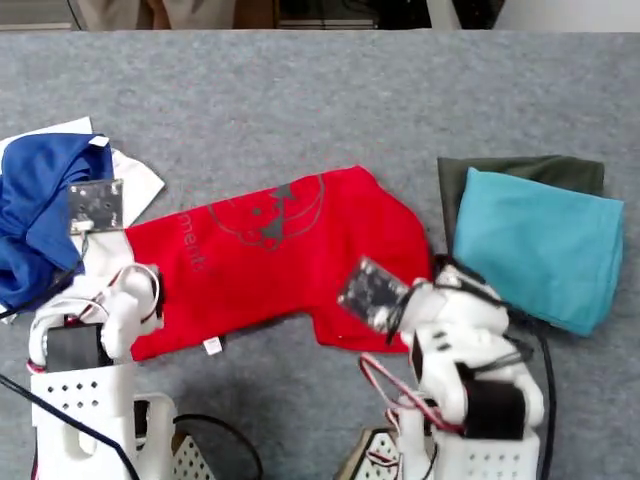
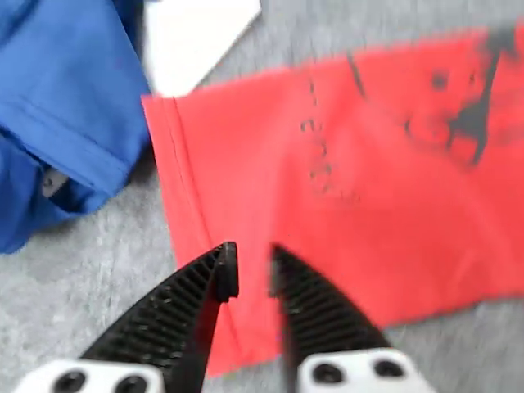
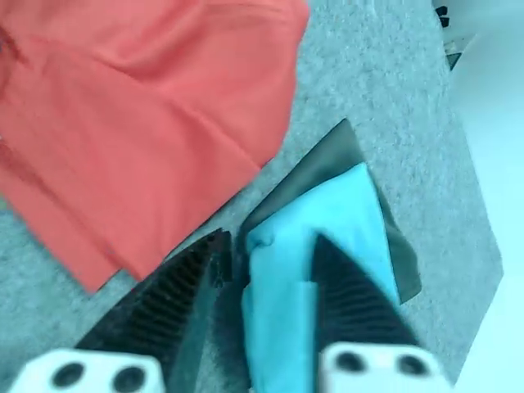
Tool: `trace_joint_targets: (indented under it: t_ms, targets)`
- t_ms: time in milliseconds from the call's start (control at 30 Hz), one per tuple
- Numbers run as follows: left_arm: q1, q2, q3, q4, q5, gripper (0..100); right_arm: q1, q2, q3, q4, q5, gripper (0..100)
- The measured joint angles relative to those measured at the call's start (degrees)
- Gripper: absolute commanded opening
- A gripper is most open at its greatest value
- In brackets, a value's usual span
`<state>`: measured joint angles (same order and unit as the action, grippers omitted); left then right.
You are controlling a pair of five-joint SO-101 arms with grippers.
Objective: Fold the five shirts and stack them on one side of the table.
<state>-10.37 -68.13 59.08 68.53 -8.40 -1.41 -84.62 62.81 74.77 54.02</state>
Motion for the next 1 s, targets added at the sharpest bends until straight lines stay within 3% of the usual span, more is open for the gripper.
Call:
trace_joint_targets:
  t_ms: [133,300,567,767,1000]
  targets:
    - [0.00,4.22,0.97,-8.53,4.48,4,-0.18,13.01,-5.01,-7.65,-4.48,0.4]
    - [0.00,15.21,0.88,-14.86,5.54,4,-4.75,36.04,-18.02,-9.23,-9.76,0.4]
    - [0.00,34.73,-5.98,-21.80,5.63,4,-12.57,77.89,-49.41,-2.29,-18.73,0.4]
    - [-1.14,48.88,-8.35,-30.07,5.71,4,-12.92,102.95,-74.29,4.40,-21.80,0.4]
    - [-6.77,63.12,-15.12,-31.03,5.71,2,-12.84,123.08,-96.62,9.76,-22.59,0.4]
